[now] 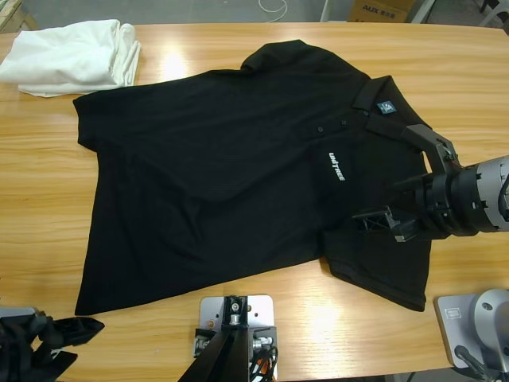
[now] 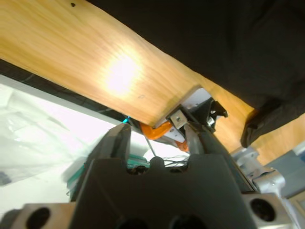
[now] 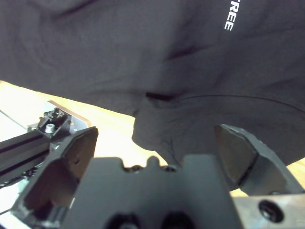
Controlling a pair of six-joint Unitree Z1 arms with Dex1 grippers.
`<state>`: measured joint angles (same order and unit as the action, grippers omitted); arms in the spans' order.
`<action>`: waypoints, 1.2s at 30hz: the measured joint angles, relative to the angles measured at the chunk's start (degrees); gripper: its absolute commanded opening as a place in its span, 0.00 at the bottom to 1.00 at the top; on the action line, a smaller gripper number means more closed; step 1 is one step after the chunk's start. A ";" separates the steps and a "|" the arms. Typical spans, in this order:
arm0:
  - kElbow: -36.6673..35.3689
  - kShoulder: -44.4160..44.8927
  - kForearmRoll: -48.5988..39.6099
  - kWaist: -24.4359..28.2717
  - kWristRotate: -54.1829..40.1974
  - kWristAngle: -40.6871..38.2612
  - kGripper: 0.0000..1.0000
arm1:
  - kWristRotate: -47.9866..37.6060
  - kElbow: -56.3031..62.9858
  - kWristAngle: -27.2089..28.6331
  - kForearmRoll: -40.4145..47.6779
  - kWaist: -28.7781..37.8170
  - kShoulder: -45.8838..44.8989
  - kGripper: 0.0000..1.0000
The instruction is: Fold clothes
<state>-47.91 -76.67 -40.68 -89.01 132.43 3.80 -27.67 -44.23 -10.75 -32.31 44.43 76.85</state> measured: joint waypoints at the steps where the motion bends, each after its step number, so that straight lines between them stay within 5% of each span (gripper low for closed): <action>1: 0.00 0.01 -0.25 -0.19 -1.49 1.18 0.91 | -0.73 -0.04 0.61 -0.24 0.00 0.00 1.00; 5: 0.00 0.12 -0.54 -0.44 -19.11 10.42 0.92 | -10.38 -0.51 6.30 -5.26 0.02 0.00 1.00; 9: 0.36 2.74 -0.54 -0.48 -32.13 13.89 0.92 | -31.82 2.11 8.41 -7.41 0.02 0.07 0.91; 16: 3.60 7.26 -0.32 -0.48 -34.54 14.47 0.91 | -66.86 4.36 6.91 -12.48 4.30 2.15 0.90; 21: 4.14 8.73 0.08 -0.49 -35.46 14.47 0.91 | -92.83 9.40 7.96 -10.79 13.34 -3.65 0.75; 28: 6.43 13.38 0.22 -0.50 -36.81 14.47 0.91 | -100.92 14.53 10.43 -4.56 21.03 -5.78 0.62; 31: 7.01 14.29 0.24 -0.51 -36.84 14.47 0.91 | -102.03 17.08 10.70 -0.19 23.59 -5.40 0.49; 36: 7.50 14.87 0.31 -0.51 -36.84 14.47 0.91 | -102.83 18.29 10.60 1.71 26.74 -4.93 0.50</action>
<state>-40.41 -61.81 -40.37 -89.52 95.58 18.27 -130.50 -25.94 -0.15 -30.60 71.17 71.91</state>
